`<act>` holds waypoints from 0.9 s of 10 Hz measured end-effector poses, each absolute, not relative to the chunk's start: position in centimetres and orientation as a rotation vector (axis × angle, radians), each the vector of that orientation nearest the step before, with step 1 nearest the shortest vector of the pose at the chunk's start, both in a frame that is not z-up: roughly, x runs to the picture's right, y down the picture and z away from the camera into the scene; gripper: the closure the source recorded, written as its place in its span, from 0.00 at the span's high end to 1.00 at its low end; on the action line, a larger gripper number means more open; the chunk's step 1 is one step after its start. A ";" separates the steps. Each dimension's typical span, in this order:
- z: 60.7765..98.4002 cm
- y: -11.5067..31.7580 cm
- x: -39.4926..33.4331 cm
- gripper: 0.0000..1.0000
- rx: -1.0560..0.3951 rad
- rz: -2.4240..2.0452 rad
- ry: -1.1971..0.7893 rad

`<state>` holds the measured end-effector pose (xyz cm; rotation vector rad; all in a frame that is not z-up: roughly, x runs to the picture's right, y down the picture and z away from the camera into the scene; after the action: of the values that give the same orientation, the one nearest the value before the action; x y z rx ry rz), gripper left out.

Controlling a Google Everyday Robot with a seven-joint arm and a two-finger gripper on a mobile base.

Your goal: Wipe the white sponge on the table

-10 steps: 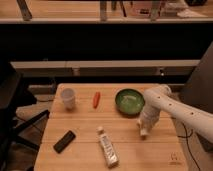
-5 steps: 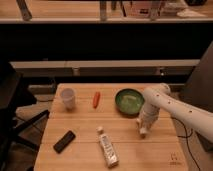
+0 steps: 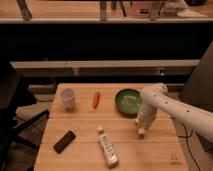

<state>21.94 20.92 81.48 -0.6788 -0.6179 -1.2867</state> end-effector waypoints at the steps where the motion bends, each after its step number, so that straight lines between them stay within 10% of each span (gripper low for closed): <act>1: 81.6 20.8 22.0 0.00 -0.680 -1.286 -0.620; 9: 80.9 21.2 21.4 0.00 -0.696 -1.305 -0.621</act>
<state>21.42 21.25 80.91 -0.6965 -0.6215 -1.3054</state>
